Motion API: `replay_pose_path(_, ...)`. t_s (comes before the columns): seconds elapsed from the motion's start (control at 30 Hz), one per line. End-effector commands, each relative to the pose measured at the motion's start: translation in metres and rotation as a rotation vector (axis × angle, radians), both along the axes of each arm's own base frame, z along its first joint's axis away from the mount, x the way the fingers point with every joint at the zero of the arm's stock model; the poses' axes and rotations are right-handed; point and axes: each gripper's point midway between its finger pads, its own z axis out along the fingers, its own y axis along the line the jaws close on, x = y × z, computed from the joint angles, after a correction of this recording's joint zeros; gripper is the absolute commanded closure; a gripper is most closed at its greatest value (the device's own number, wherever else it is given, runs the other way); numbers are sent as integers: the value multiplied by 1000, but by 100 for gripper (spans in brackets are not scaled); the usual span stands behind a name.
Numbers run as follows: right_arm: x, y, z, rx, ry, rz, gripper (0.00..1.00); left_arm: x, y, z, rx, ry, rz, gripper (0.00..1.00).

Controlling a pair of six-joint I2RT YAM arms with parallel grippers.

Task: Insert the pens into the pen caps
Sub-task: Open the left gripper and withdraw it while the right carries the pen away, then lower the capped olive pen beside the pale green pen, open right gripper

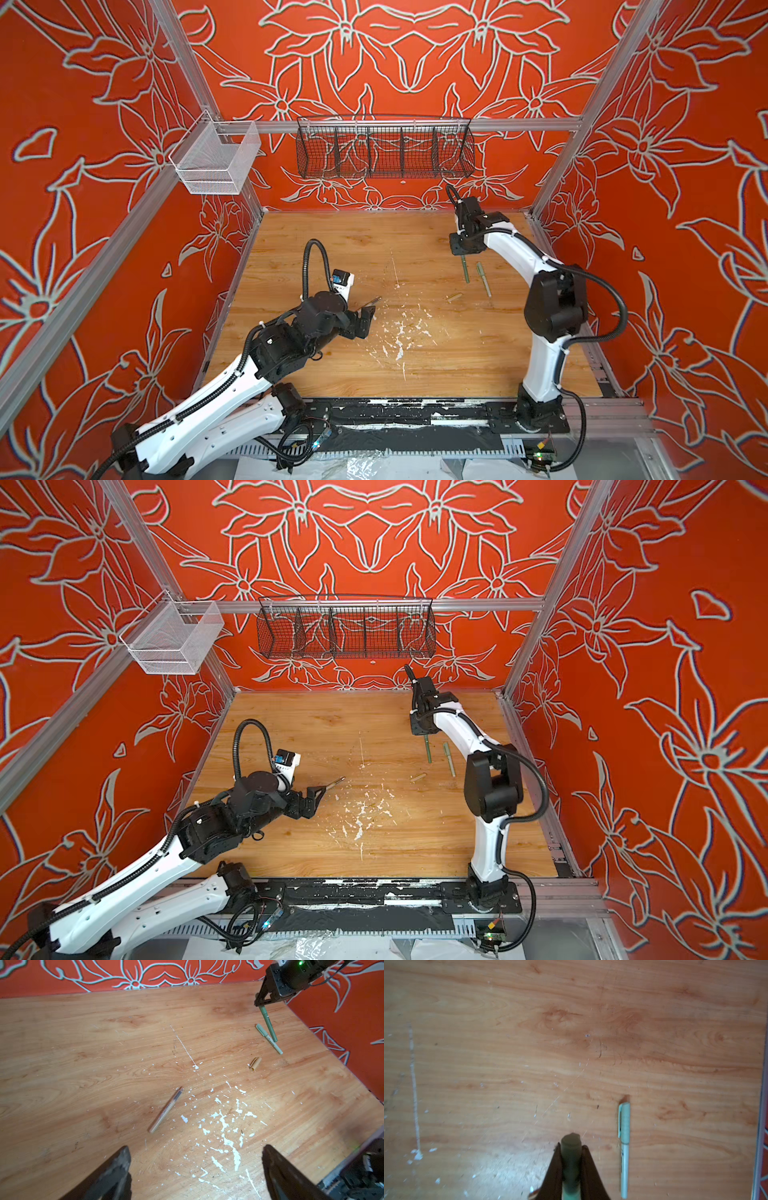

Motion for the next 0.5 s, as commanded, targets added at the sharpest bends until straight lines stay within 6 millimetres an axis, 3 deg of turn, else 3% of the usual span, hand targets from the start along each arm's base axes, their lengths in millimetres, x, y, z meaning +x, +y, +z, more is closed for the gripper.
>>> replay_pose_path(0.0,-2,-31,-5,-128,51,-23,100,10,15,7,-5,-54,87,3)
replay_pose_path(0.23,-13,-124,-17,-321,110,-129,100,18,15,-9,-22,-25,109,3)
replay_pose_path(0.33,-19,-147,-27,-313,125,-168,100,23,10,-19,-49,-10,103,3)
replay_pose_path(0.47,-17,-161,-50,-330,140,-170,100,32,4,-31,-49,65,85,3)
